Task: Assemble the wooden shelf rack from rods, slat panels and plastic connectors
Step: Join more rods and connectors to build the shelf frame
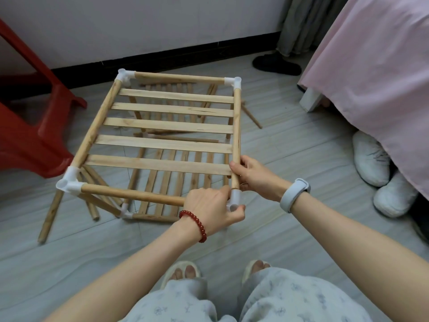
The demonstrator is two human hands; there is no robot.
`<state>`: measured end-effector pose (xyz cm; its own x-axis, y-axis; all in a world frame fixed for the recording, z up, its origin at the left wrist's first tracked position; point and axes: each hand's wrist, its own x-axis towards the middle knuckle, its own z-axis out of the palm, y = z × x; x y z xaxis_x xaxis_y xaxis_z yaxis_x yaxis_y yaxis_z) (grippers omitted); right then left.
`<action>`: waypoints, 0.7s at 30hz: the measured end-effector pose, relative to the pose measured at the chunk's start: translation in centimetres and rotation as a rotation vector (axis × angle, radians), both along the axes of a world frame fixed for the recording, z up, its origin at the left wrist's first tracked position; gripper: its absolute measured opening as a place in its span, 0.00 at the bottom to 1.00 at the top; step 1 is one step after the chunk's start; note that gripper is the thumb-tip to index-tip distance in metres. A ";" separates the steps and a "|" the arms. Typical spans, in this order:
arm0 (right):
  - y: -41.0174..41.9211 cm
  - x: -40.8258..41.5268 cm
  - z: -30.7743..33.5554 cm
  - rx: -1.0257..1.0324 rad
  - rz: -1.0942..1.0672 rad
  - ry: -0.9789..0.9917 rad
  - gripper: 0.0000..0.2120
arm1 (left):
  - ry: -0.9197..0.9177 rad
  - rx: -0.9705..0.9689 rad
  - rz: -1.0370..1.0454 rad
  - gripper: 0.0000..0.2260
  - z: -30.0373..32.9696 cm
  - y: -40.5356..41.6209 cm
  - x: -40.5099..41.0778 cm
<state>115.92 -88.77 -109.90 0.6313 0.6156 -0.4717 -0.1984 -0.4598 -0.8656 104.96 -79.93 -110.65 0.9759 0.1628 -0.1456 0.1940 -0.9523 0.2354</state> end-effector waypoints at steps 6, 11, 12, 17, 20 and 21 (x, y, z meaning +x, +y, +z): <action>0.1 -0.6 -0.9 0.061 -0.034 0.037 0.07 | -0.010 -0.006 0.020 0.15 0.2 0.3 -0.7; -0.1 -1.0 -1.3 0.067 -0.006 0.042 0.08 | -0.031 -0.023 0.066 0.12 0.3 0.0 -1.1; -0.1 -1.0 -1.4 0.066 -0.006 0.044 0.08 | -0.028 -0.023 0.077 0.12 0.4 0.0 -1.2; 0.0 -1.2 -1.8 0.056 -0.061 0.032 0.04 | -0.032 0.000 0.103 0.13 0.2 -0.1 -1.4; 0.2 -1.6 -2.1 0.051 -0.111 0.016 0.05 | -0.009 -0.001 0.112 0.14 0.2 0.1 -1.5; 0.2 -1.7 -2.2 0.051 -0.117 0.016 0.05 | -0.004 -0.003 0.109 0.13 0.2 0.1 -1.6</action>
